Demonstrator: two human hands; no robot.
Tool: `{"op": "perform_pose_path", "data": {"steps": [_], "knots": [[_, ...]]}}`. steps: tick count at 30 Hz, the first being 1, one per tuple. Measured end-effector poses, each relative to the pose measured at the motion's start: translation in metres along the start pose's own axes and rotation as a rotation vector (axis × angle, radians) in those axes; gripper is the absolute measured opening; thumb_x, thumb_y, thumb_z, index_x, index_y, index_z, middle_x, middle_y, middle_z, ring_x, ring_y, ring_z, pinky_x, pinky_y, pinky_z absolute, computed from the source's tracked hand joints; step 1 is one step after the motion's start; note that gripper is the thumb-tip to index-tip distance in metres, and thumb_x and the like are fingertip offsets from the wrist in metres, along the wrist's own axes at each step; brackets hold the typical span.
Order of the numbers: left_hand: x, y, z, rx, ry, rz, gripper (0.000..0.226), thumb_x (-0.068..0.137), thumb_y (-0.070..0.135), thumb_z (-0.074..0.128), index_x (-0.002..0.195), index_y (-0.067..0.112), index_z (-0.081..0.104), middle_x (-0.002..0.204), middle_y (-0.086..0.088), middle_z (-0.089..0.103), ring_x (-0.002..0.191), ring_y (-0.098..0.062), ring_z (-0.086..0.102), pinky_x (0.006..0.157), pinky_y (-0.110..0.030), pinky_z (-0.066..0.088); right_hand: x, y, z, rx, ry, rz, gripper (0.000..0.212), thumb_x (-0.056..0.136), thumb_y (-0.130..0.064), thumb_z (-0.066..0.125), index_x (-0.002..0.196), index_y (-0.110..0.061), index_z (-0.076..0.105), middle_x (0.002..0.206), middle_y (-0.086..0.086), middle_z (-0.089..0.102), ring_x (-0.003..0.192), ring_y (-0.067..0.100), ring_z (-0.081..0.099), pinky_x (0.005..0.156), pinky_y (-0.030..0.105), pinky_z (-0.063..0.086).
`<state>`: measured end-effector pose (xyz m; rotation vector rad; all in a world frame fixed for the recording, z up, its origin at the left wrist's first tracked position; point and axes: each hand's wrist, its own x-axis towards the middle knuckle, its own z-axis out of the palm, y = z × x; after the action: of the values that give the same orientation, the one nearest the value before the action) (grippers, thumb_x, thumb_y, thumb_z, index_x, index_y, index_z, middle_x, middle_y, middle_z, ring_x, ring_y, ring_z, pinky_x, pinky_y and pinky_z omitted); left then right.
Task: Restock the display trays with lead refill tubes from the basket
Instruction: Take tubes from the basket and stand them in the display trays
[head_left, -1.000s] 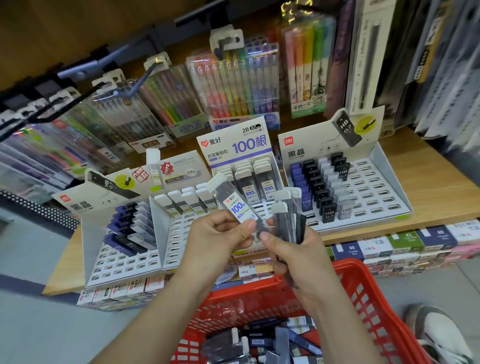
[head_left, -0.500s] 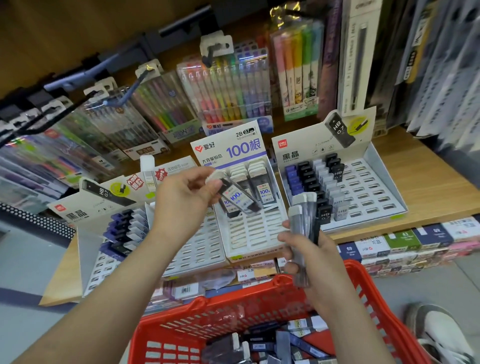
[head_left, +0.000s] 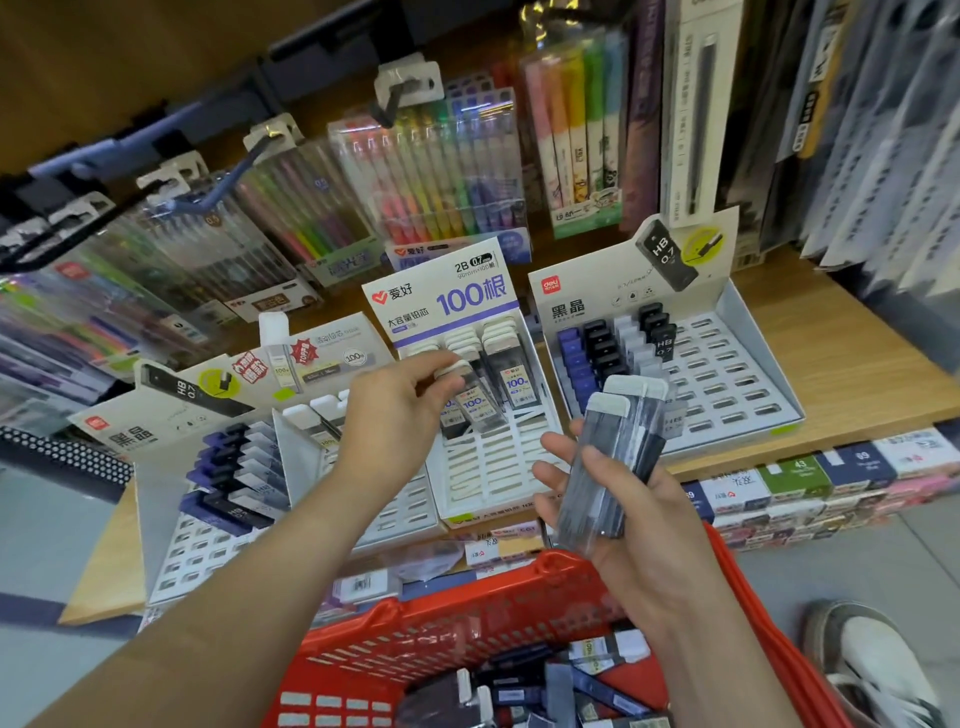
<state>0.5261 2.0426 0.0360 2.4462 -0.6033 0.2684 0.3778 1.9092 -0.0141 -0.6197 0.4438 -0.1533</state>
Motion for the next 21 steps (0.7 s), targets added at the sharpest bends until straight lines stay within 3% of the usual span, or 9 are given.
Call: {"op": "perform_pose_path", "data": {"steps": [2, 5, 10, 14, 16, 19, 21], "knots": [[0.003, 0.001, 0.001, 0.003, -0.006, -0.002, 0.025, 0.088, 0.018, 0.068, 0.112, 0.013, 0.071, 0.102, 0.004, 0.07, 0.092, -0.003, 0.057, 0.078, 0.0, 0.036, -0.001, 0.0, 0.001, 0.0, -0.001, 0.005, 0.026, 0.094, -0.012, 0.057, 0.119, -0.011, 0.063, 0.106, 0.008, 0.075, 0.095, 0.025, 0.073, 0.078, 0.04, 0.061], [0.009, 0.0, 0.002, 0.008, -0.014, -0.022, 0.026, 0.088, 0.018, 0.067, 0.114, 0.013, 0.07, 0.107, -0.002, 0.071, 0.095, -0.007, 0.06, 0.084, -0.012, 0.039, 0.0, 0.002, 0.0, 0.021, 0.016, 0.0, 0.027, 0.089, -0.012, 0.06, 0.116, -0.007, 0.065, 0.098, 0.009, 0.075, 0.093, 0.029, 0.073, 0.075, 0.043, 0.062], [0.016, 0.0, 0.003, 0.016, -0.004, -0.061, 0.028, 0.089, 0.018, 0.065, 0.117, 0.014, 0.068, 0.112, -0.005, 0.07, 0.102, -0.014, 0.062, 0.089, -0.019, 0.043, 0.001, 0.002, 0.0, 0.045, 0.033, -0.005, 0.03, 0.081, -0.017, 0.065, 0.11, -0.008, 0.067, 0.091, 0.011, 0.073, 0.088, 0.032, 0.074, 0.069, 0.042, 0.062], [0.017, 0.0, 0.005, 0.016, 0.002, -0.043, 0.028, 0.089, 0.017, 0.065, 0.116, 0.013, 0.068, 0.112, -0.003, 0.07, 0.098, -0.005, 0.056, 0.087, -0.013, 0.039, -0.001, 0.0, 0.0, -0.005, 0.0, -0.021, 0.034, 0.079, -0.02, 0.062, 0.111, -0.009, 0.066, 0.088, 0.011, 0.073, 0.079, 0.025, 0.074, 0.059, 0.034, 0.061], [0.013, 0.001, 0.007, 0.025, -0.02, 0.013, 0.027, 0.088, 0.016, 0.067, 0.115, 0.012, 0.069, 0.108, -0.002, 0.07, 0.097, -0.005, 0.056, 0.088, -0.013, 0.039, -0.002, 0.0, 0.0, -0.022, -0.01, -0.031, 0.034, 0.079, -0.021, 0.062, 0.111, -0.009, 0.066, 0.087, 0.011, 0.074, 0.077, 0.023, 0.074, 0.057, 0.032, 0.06], [0.008, -0.006, 0.012, 0.108, -0.061, 0.193, 0.024, 0.087, 0.01, 0.066, 0.111, 0.01, 0.071, 0.097, -0.005, 0.07, 0.091, -0.02, 0.063, 0.085, -0.029, 0.05, -0.001, -0.001, 0.001, -0.034, 0.001, -0.045, 0.035, 0.081, -0.022, 0.062, 0.111, -0.004, 0.065, 0.084, 0.012, 0.074, 0.074, 0.023, 0.073, 0.055, 0.03, 0.059], [0.007, -0.009, 0.013, 0.166, -0.047, 0.249, 0.023, 0.088, 0.007, 0.065, 0.11, 0.009, 0.072, 0.094, -0.007, 0.069, 0.087, -0.025, 0.063, 0.08, -0.033, 0.052, 0.001, 0.0, 0.0, -0.052, 0.022, -0.059, 0.035, 0.082, -0.021, 0.062, 0.112, -0.003, 0.064, 0.081, 0.013, 0.073, 0.069, 0.023, 0.072, 0.053, 0.03, 0.057]]}}
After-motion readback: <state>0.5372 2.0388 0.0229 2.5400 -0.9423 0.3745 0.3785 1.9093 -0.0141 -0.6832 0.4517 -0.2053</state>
